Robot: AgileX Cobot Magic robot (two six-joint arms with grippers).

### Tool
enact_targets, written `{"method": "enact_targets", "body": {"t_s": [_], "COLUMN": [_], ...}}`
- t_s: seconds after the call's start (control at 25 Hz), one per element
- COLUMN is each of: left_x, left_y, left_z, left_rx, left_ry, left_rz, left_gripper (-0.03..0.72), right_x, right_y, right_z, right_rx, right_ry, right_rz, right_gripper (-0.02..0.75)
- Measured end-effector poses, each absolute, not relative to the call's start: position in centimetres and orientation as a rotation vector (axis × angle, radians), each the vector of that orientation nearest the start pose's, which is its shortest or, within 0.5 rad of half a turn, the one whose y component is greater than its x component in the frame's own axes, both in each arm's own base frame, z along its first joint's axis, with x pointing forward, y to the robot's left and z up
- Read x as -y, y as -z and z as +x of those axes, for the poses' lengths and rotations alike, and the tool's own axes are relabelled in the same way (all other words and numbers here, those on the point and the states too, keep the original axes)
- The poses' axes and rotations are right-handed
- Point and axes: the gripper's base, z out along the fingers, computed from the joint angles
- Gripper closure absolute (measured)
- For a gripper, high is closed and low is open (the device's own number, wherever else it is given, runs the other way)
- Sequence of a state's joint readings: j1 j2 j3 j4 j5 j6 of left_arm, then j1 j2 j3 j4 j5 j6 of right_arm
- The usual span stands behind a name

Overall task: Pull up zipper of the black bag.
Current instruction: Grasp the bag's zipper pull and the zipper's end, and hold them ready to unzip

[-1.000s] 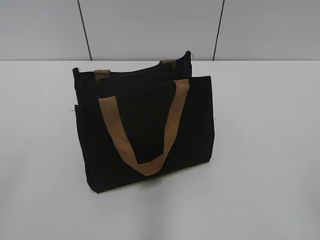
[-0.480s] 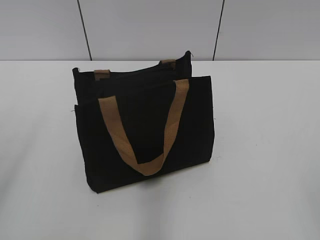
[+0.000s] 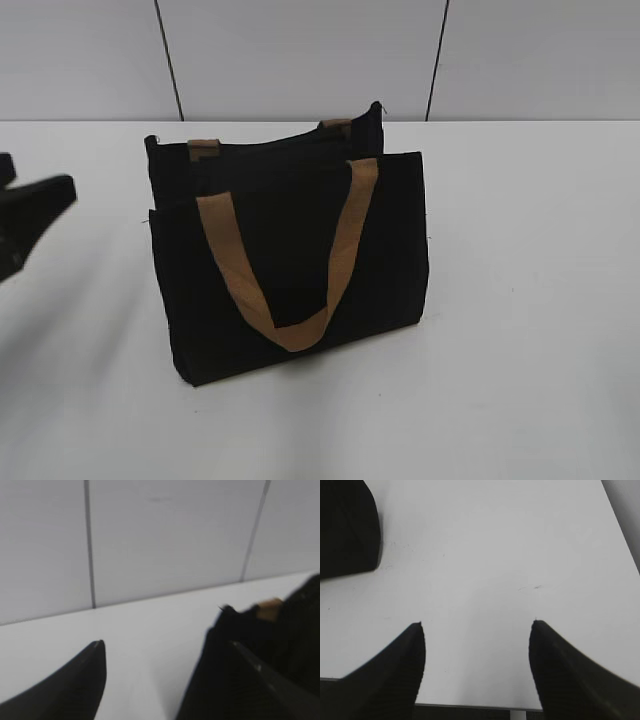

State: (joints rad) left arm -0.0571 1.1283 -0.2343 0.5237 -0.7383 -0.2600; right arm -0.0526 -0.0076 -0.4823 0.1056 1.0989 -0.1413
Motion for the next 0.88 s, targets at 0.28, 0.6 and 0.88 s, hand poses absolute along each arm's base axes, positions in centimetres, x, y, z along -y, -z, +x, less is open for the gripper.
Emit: {"method": "enact_targets", "body": {"t_s": [0.28,0.6,0.88], "left_x": [5.4,6.7,7.5], "left_y": [-17.1,-12.9,-11.8], "left_z": [19.9,20.0,22.0], "left_rx": [-1.803,-1.883,-1.847], "left_ry": [0.335,0.528,0.605], "left_rz": [0.617,0.770,0.869], "left_gripper": [0.138,0.138,0.145], "right_x": [-0.9,-0.9,-0.9], "right_y": [-27.0,-27.0,-27.0], "right_z": [-0.5,-0.5,-0.5], "right_rx": [-2.085,-2.085,-2.085], "right_ry": [-0.010,-0.010,-0.010], "right_rz": [-0.099,-0.099,-0.099], "right_gripper": [0.232,0.232,0.232]}}
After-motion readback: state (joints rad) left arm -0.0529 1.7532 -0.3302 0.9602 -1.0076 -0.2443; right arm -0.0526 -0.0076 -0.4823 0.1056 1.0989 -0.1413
